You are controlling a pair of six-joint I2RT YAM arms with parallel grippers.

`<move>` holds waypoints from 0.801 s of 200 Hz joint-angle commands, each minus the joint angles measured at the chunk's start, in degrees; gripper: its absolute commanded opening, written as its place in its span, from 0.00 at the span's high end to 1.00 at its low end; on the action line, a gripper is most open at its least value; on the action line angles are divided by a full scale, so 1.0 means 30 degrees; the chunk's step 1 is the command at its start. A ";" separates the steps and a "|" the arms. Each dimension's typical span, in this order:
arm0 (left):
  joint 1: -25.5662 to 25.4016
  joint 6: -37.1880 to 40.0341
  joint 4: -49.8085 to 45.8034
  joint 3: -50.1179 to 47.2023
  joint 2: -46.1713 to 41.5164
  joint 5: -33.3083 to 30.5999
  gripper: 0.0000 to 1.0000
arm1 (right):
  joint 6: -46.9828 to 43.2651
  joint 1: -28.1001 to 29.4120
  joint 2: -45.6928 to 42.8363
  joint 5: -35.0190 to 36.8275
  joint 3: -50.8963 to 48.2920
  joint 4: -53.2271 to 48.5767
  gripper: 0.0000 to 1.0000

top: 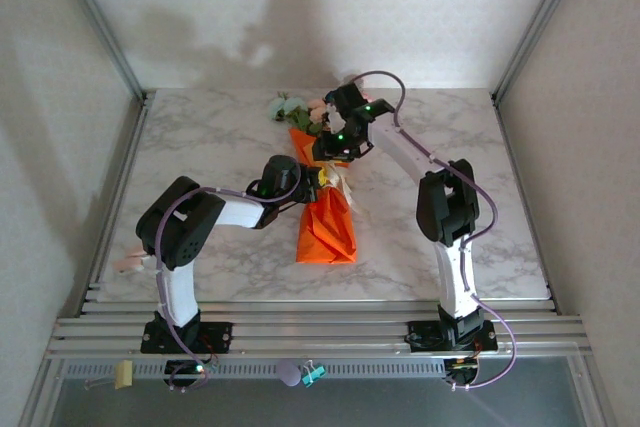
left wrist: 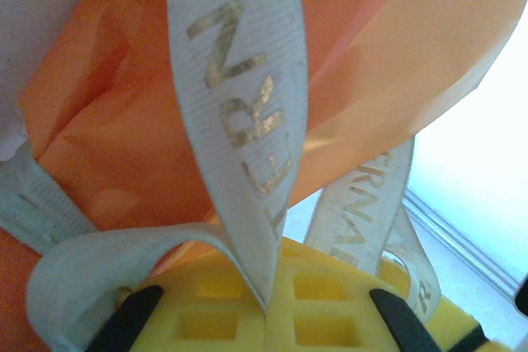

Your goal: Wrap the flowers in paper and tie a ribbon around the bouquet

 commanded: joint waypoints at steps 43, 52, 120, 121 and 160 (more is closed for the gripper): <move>0.0109 -0.0430 0.1490 -0.0432 -0.0274 0.0331 1.00 | 0.0261 0.1741 0.0586 0.4128 0.3871 -0.2640 0.61; 0.0109 -0.0532 0.1754 -0.0462 -0.0171 0.0293 1.00 | 0.0598 0.1806 0.0604 0.3972 0.3872 -0.2568 0.63; 0.0136 -0.0759 0.2516 -0.0580 0.0337 0.0361 1.00 | 0.2417 0.2370 0.0197 0.3640 0.3394 -0.2705 0.74; 0.0137 -0.0760 0.2516 -0.0580 0.0341 0.0364 1.00 | 0.2391 0.2368 0.0132 0.3681 0.3295 -0.2640 0.74; 0.0167 -0.0676 0.2341 -0.0580 0.0344 0.0535 1.00 | -0.3353 0.2367 -0.4723 0.4817 -0.3914 0.4379 0.61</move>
